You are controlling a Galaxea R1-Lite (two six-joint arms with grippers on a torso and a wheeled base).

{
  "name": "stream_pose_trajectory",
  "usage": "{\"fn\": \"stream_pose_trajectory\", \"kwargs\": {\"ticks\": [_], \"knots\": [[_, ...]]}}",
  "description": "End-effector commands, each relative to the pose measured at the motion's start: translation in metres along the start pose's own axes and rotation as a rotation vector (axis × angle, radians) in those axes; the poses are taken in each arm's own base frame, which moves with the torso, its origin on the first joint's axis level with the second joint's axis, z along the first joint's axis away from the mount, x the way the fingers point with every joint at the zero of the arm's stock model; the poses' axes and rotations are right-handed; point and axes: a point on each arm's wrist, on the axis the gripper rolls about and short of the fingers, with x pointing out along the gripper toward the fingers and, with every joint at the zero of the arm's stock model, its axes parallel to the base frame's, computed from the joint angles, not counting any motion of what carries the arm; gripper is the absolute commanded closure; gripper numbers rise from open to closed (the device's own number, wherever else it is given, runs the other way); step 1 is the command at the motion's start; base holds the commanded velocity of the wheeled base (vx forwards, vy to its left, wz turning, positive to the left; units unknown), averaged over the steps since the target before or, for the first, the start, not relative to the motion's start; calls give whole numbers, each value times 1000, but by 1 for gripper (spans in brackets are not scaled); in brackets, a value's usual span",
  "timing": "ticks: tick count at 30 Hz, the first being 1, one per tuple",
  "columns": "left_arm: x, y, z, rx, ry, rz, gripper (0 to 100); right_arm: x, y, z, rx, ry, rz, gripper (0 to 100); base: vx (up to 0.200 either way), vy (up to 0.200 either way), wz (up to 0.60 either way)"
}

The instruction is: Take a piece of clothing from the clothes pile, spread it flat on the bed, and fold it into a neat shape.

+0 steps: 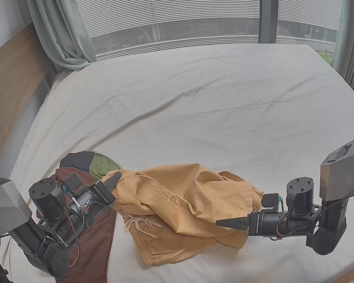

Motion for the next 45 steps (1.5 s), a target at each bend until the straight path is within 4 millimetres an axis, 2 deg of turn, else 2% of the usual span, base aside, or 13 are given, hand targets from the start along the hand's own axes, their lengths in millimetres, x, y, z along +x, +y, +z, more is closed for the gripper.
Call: {"fn": "stream_pose_trajectory", "kwargs": {"ticks": [1, 15, 26, 32, 39, 40, 45], "knots": [[0, 0, 0, -2, -1, 1, 100, 1, -1, -1, 1, 2, -3, 100, 0, 0, 0], [0, 0, -1, -2, 1, 0, 100, -5, -4, 2, 8, -12, -17, 100, 0, 0, 0], [2, -1, 1, -2, -7, -6, 100, -36, 3, 26, -13, -103, -17, 100, 0, 0, 0], [3, 0, 2, -2, -9, -5, 100, -41, -2, 16, 14, -42, -15, 100, 0, 0, 0], [3, 1, 1, -3, -7, -4, 100, -33, -9, 11, -5, -19, -22, 100, 0, 0, 0], [3, 0, 1, -2, -6, -5, 100, -30, -12, 9, -20, -11, -27, 0, 0, 0, 0], [4, 1, 0, -3, -4, -2, 100, -19, -22, 3, -22, 13, -39, 0, 0, 0, 0]]}}
